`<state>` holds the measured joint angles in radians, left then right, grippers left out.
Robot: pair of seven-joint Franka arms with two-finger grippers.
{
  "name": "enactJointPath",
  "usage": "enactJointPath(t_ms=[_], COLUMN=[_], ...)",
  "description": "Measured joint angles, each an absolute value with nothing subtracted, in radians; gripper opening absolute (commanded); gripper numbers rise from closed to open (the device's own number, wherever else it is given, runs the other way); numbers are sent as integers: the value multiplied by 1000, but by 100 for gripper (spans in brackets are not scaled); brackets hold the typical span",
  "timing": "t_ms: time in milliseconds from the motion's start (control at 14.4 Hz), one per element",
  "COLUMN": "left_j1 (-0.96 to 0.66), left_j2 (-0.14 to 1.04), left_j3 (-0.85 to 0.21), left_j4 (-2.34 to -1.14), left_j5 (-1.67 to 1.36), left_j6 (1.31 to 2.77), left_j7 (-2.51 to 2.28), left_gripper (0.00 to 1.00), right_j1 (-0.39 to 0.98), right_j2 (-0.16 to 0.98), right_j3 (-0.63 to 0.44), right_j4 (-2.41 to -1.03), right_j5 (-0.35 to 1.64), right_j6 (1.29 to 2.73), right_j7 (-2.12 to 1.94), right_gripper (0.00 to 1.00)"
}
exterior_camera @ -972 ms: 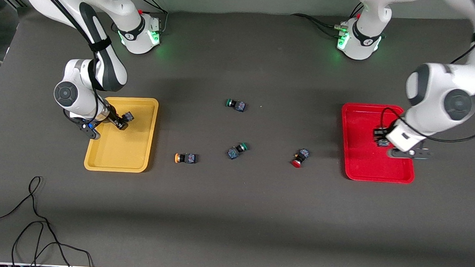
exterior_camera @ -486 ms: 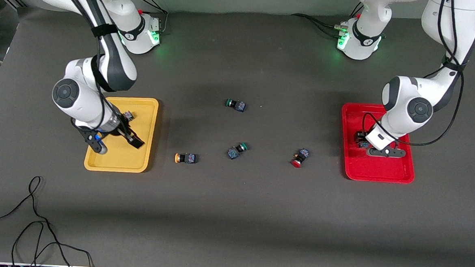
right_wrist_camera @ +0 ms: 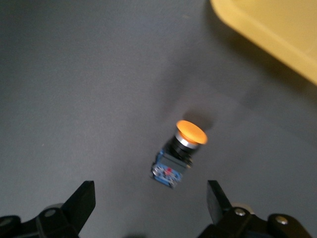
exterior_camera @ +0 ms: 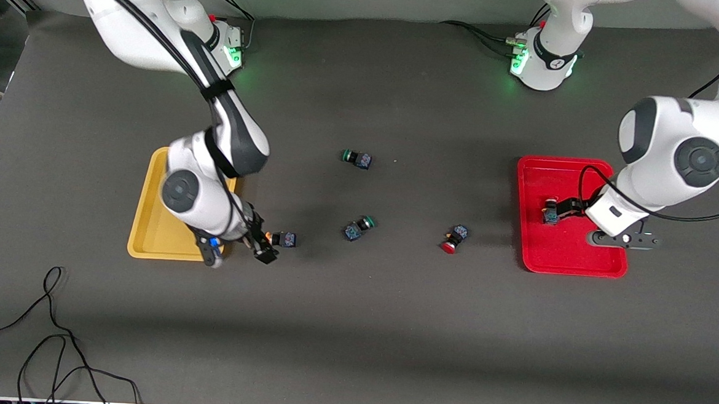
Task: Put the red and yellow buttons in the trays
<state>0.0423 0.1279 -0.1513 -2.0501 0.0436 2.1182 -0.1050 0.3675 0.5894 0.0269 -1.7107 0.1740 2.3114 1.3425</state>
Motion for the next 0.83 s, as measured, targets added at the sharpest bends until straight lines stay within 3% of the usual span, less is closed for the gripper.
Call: enactJointPath(t_ms=[347, 694, 764, 833], left_j1=[-183, -296, -296, -297], left_j2=[200, 407, 460, 505], left_j3=[-166, -166, -165, -164], left_j4=[-1987, -1973, -1971, -1968], left_j5=[42, 99, 133, 162], left_j6=[2188, 2411, 2443, 2469], left_j7=[-360, -463, -463, -462], left_gripper=[100, 100, 100, 100], right_j1=[367, 367, 367, 367], right_j2=[682, 706, 706, 706], right_j3=[27, 28, 29, 30], right_j4=[-1709, -1730, -1731, -1735], right_j5=[174, 174, 174, 174], right_j6=[2362, 2374, 2374, 2374], right_j7=[1367, 1370, 1370, 1370], right_gripper=[100, 100, 93, 76])
